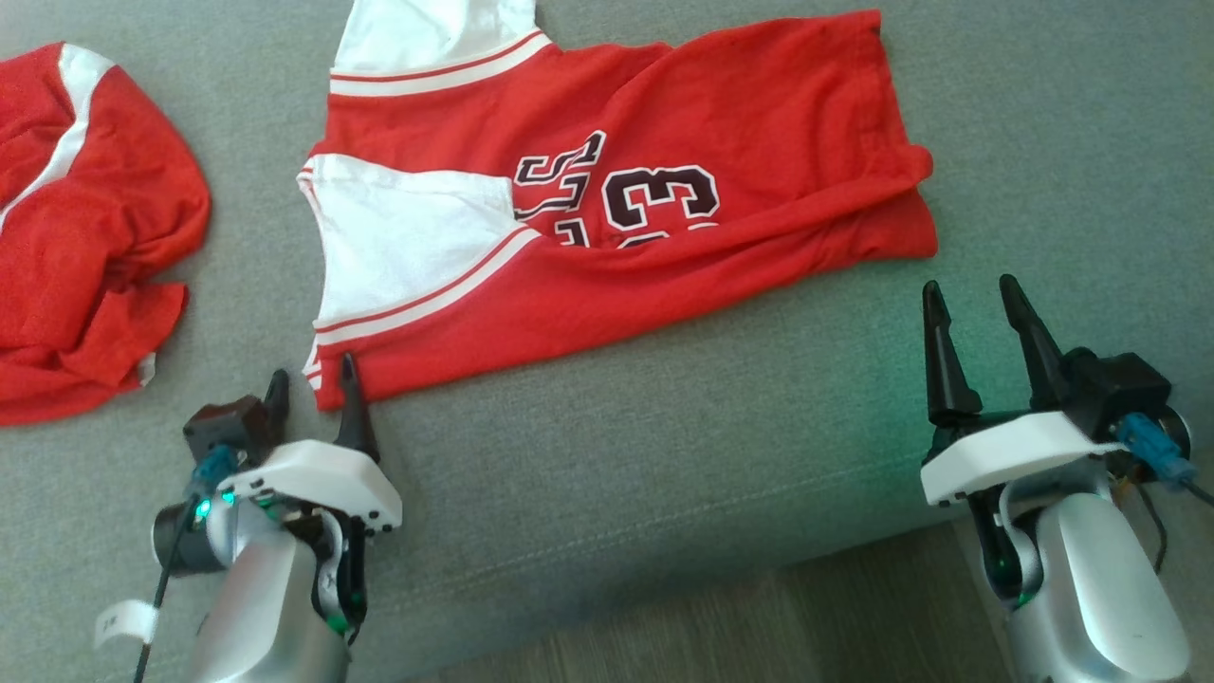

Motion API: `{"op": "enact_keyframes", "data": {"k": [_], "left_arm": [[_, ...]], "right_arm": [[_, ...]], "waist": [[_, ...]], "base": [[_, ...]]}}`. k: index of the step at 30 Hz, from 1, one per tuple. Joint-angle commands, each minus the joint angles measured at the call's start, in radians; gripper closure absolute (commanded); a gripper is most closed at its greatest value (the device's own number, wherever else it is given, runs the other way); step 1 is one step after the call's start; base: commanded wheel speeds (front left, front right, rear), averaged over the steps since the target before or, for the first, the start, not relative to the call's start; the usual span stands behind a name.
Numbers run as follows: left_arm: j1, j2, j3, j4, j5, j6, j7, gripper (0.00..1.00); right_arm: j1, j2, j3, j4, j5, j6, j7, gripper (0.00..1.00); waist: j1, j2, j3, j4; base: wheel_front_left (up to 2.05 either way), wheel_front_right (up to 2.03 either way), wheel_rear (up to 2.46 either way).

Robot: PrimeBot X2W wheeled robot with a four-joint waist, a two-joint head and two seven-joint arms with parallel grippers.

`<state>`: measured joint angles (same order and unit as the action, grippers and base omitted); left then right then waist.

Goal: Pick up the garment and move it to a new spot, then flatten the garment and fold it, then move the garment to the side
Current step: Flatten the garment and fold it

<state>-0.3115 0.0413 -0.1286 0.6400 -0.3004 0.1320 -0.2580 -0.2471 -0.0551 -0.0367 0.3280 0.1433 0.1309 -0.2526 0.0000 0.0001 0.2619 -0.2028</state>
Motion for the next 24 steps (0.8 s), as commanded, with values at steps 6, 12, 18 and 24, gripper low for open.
{"op": "enact_keyframes", "data": {"k": [6, 12, 18, 24], "left_arm": [[-0.060, 0.009, -0.003, 0.101, -0.008, -0.047, -0.004, 0.89], [-0.079, 0.009, -0.010, 0.031, -0.023, -0.079, -0.004, 1.00], [-0.050, 0.009, 0.024, -0.159, -0.005, -0.081, -0.004, 1.00], [-0.018, 0.009, 0.009, -0.250, 0.012, -0.092, -0.004, 1.00]], "right_arm": [[-0.030, 0.005, 0.001, -0.025, 0.011, 0.000, -0.009, 0.00], [-0.069, 0.005, -0.030, 0.085, 0.105, 0.000, -0.009, 0.00], [-0.171, 0.005, -0.054, 0.286, 0.377, 0.000, 0.018, 0.00], [-0.275, 0.005, -0.036, 0.429, 0.567, 0.000, 0.036, 0.00]], "waist": [[0.0000, -0.0001, 0.002, 0.001], [0.0000, -0.0001, 0.011, 0.029], [0.0000, -0.0001, 0.021, 0.067], [0.0000, -0.0001, 0.031, 0.093]], "base": [[0.00, 0.00, 0.00], [0.00, 0.00, 0.00], [0.00, 0.00, 0.00], [0.00, 0.00, 0.00]]}}
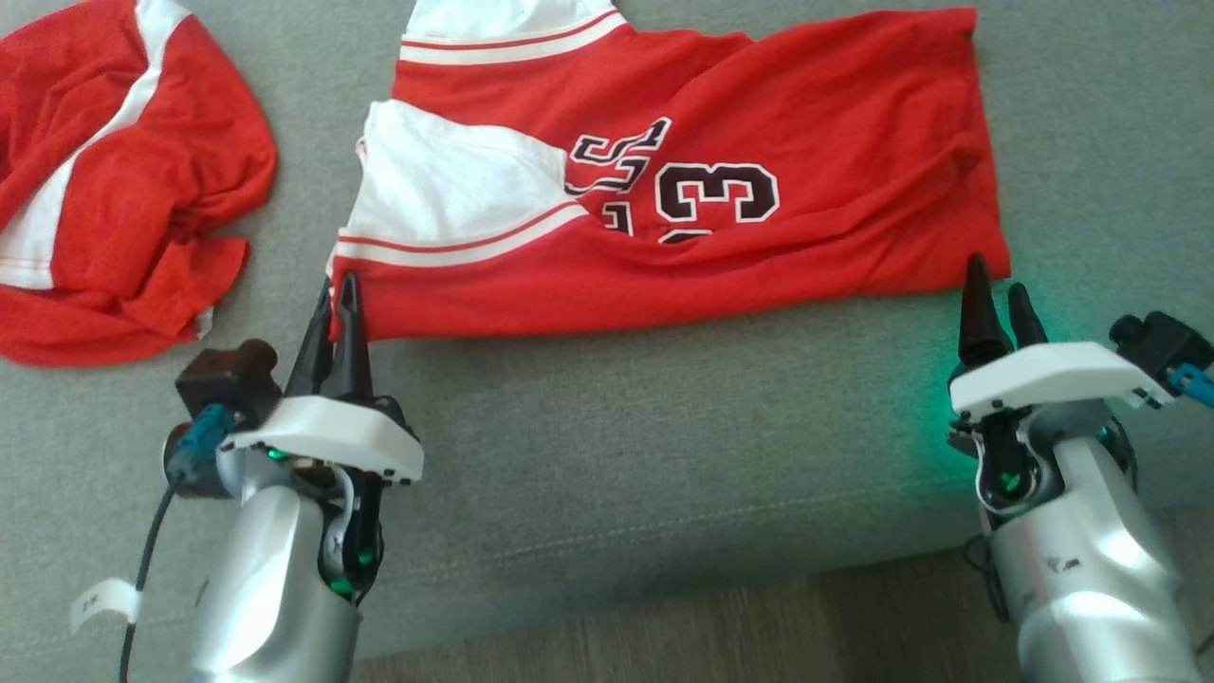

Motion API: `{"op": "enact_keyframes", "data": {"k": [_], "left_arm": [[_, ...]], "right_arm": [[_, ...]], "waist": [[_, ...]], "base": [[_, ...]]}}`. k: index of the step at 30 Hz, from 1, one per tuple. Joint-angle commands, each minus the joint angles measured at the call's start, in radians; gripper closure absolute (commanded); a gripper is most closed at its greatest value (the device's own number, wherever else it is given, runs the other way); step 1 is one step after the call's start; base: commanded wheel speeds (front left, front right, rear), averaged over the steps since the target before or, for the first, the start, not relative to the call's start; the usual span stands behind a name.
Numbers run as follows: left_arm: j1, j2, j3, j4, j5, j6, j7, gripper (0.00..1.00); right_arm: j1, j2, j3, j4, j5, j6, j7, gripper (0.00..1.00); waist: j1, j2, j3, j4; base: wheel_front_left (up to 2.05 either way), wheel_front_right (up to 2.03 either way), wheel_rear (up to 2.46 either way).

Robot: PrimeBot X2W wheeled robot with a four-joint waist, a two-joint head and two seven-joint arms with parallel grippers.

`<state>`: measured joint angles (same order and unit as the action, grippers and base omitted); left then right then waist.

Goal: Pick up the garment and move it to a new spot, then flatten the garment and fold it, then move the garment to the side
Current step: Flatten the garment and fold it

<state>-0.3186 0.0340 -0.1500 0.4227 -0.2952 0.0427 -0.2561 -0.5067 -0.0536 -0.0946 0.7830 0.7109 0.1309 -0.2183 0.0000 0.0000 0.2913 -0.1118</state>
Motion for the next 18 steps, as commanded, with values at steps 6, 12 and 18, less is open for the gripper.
{"op": "enact_keyframes", "data": {"k": [6, 12, 18], "left_arm": [[-0.008, 0.016, 0.005, -0.049, 0.011, -0.005, -0.006, 1.00], [-0.014, 0.016, -0.012, -0.050, 0.014, -0.004, -0.006, 1.00], [-0.020, 0.016, -0.020, -0.048, 0.011, -0.003, -0.006, 1.00]], "right_arm": [[-0.081, 0.003, 0.026, 0.071, 0.074, 0.000, 0.001, 0.00], [-0.129, 0.003, 0.027, 0.144, 0.084, 0.000, -0.008, 0.00], [-0.162, 0.000, 0.036, 0.190, 0.087, 0.000, -0.009, 0.01]], "waist": [[0.0000, 0.0000, 0.011, 0.015], [0.0000, 0.0000, 0.020, 0.018], [0.0000, 0.0000, 0.027, 0.023]], "base": [[0.00, 0.00, 0.00], [0.00, 0.00, 0.00], [0.00, 0.00, 0.00]]}}
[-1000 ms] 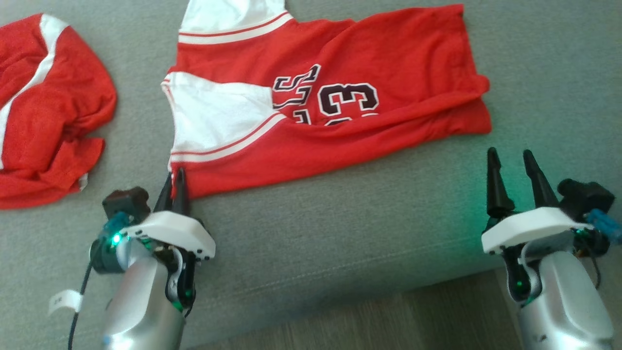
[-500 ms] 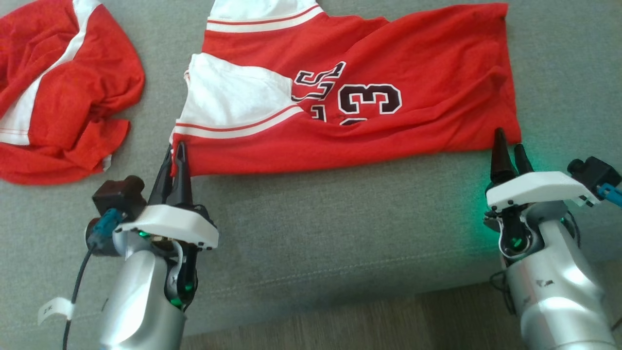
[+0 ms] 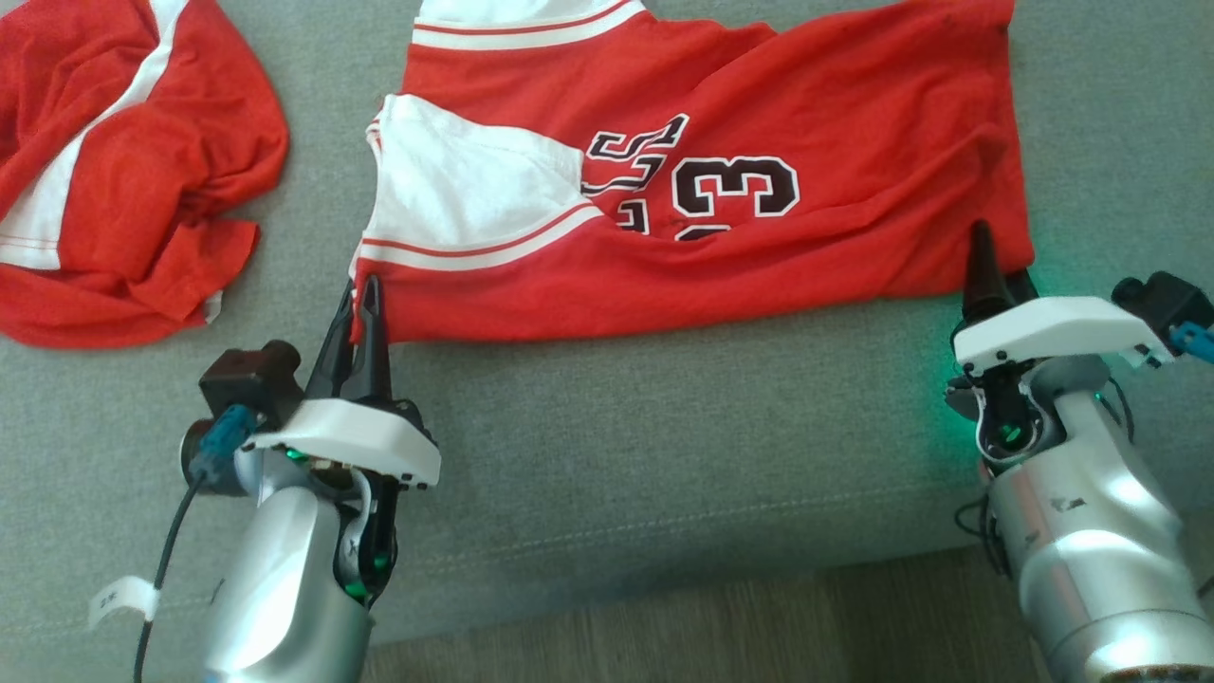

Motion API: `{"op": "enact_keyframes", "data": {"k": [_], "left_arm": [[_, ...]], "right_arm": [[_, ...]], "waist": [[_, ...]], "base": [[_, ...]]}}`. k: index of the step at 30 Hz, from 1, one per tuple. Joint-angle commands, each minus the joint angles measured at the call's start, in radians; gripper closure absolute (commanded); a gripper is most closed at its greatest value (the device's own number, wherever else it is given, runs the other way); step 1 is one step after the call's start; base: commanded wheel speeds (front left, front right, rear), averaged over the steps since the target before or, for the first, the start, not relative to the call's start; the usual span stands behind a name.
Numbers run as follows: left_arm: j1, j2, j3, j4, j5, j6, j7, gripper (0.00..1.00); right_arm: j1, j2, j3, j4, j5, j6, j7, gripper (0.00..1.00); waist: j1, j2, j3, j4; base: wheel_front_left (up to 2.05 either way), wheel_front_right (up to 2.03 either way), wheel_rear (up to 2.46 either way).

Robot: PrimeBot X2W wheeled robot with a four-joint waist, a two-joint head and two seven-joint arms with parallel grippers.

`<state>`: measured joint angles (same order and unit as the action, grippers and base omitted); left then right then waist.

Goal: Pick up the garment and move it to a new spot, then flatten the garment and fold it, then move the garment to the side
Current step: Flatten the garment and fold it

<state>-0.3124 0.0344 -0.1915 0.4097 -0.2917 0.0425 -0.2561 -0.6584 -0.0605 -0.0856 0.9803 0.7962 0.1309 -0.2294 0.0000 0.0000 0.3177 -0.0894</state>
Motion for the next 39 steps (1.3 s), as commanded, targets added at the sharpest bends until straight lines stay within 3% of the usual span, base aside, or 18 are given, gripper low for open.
{"op": "enact_keyframes", "data": {"k": [1, 2, 10, 23, 39], "left_arm": [[-0.028, 0.016, 0.021, -0.034, 0.008, -0.003, -0.006, 1.00], [-0.028, 0.016, 0.021, -0.032, 0.008, -0.003, -0.006, 1.00], [-0.009, 0.016, 0.029, -0.001, 0.003, 0.005, -0.006, 1.00], [0.067, 0.016, 0.018, 0.118, -0.017, -0.015, -0.006, 1.00], [0.210, 0.016, -0.054, 0.141, -0.036, -0.059, -0.006, 1.00]], "right_arm": [[-0.016, 0.005, 0.031, 0.000, 0.002, 0.000, 0.002, 0.69], [-0.020, 0.004, 0.037, 0.006, 0.000, 0.000, 0.002, 1.00], [0.000, -0.025, 0.069, 0.025, -0.043, 0.000, -0.024, 1.00], [0.102, -0.038, 0.069, -0.048, -0.023, 0.000, -0.030, 1.00], [0.189, -0.106, 0.094, -0.064, -0.069, 0.000, 0.076, 1.00]], "waist": [[0.0000, 0.0000, 0.001, 0.002], [0.0000, 0.0000, 0.001, 0.002], [0.0000, 0.0000, -0.024, -0.009], [0.0000, 0.0000, -0.091, -0.036], [0.0000, 0.0000, -0.167, -0.021]], "base": [[0.00, 0.00, 0.00], [0.00, 0.00, 0.00], [0.00, 0.00, 0.00], [0.00, 0.00, 0.00], [0.00, 0.00, 0.00]]}}
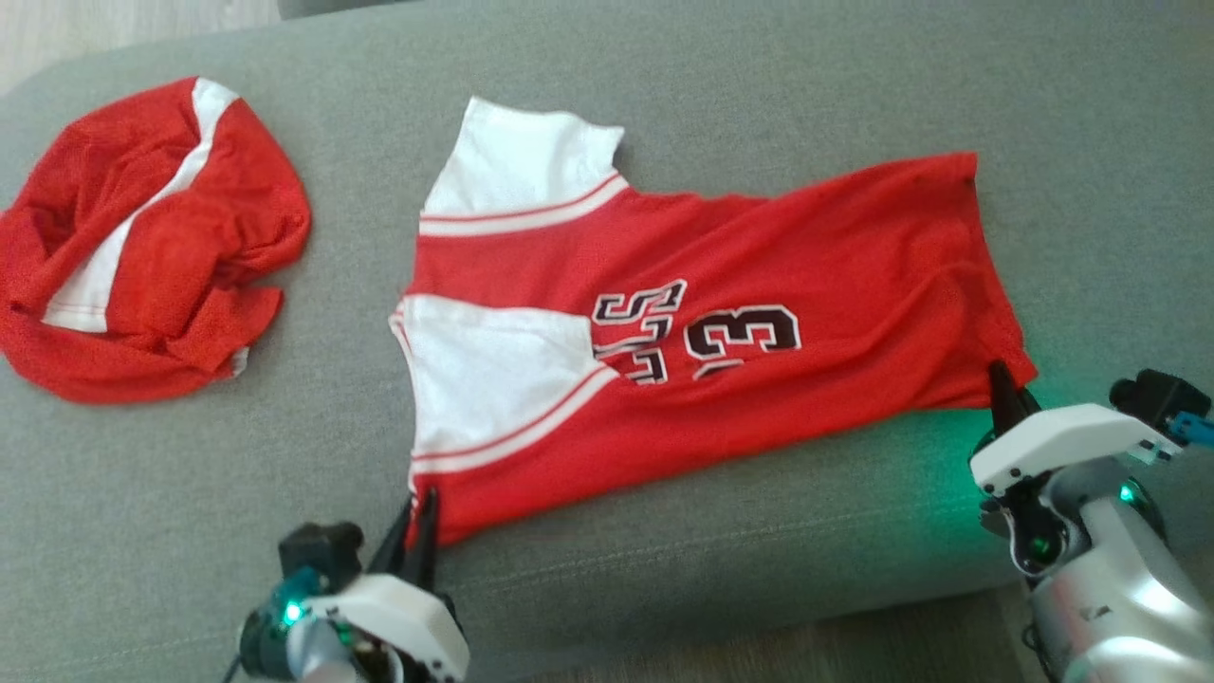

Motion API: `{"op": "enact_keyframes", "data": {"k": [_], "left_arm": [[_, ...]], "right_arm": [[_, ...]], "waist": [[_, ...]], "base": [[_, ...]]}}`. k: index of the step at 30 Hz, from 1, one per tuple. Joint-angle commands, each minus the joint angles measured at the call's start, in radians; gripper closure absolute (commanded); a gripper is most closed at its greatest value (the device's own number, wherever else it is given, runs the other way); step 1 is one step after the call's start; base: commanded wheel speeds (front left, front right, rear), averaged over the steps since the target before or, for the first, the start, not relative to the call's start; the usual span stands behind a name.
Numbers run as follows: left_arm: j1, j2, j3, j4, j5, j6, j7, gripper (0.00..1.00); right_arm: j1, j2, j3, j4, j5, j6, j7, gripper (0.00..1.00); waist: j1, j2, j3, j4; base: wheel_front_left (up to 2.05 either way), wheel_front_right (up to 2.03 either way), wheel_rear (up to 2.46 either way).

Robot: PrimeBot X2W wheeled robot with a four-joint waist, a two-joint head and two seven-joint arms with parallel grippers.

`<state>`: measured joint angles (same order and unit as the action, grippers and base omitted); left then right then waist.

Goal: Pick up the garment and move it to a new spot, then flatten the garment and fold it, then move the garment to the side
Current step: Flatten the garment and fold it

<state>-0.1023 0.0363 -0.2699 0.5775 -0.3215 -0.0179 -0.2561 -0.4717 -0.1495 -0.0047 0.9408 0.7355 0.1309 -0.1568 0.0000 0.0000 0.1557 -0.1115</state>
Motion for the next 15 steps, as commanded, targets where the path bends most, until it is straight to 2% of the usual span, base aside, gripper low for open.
{"op": "enact_keyframes", "data": {"k": [1, 8, 9, 10, 11, 15], "left_arm": [[0.008, 0.014, 0.019, -0.029, -0.006, 0.002, -0.006, 1.00], [0.032, 0.014, 0.000, -0.038, -0.012, 0.006, -0.006, 1.00], [0.031, 0.014, -0.002, -0.043, -0.013, 0.007, -0.006, 0.80], [0.029, 0.014, -0.001, -0.051, -0.014, 0.009, -0.006, 0.04], [0.027, 0.014, 0.001, -0.059, -0.016, 0.012, -0.006, 0.00], [0.019, 0.014, 0.022, -0.111, -0.023, 0.021, -0.006, 0.00]], "right_arm": [[0.005, -0.018, 0.009, -0.023, -0.013, 0.000, 0.008, 1.00], [0.017, -0.021, -0.013, -0.014, -0.050, 0.000, 0.023, 1.00], [0.017, -0.022, -0.015, -0.017, -0.059, 0.000, 0.019, 0.26], [0.017, -0.022, -0.020, -0.019, -0.068, 0.000, 0.015, 0.00], [0.016, -0.023, -0.022, -0.021, -0.080, 0.000, 0.010, 0.00], [0.010, -0.021, -0.032, -0.050, -0.134, 0.000, -0.025, 0.00]], "waist": [[0.0000, 0.0000, -0.009, 0.001], [0.0000, 0.0000, -0.026, -0.001], [0.0000, 0.0000, -0.028, -0.002], [0.0000, 0.0000, -0.030, -0.003], [0.0000, 0.0000, -0.031, -0.004], [0.0000, 0.0000, -0.035, -0.009]], "base": [[0.00, 0.00, 0.00], [0.00, 0.00, 0.00], [0.00, 0.00, 0.00], [0.00, 0.00, 0.00], [0.00, 0.00, 0.00], [0.00, 0.00, 0.00]]}}
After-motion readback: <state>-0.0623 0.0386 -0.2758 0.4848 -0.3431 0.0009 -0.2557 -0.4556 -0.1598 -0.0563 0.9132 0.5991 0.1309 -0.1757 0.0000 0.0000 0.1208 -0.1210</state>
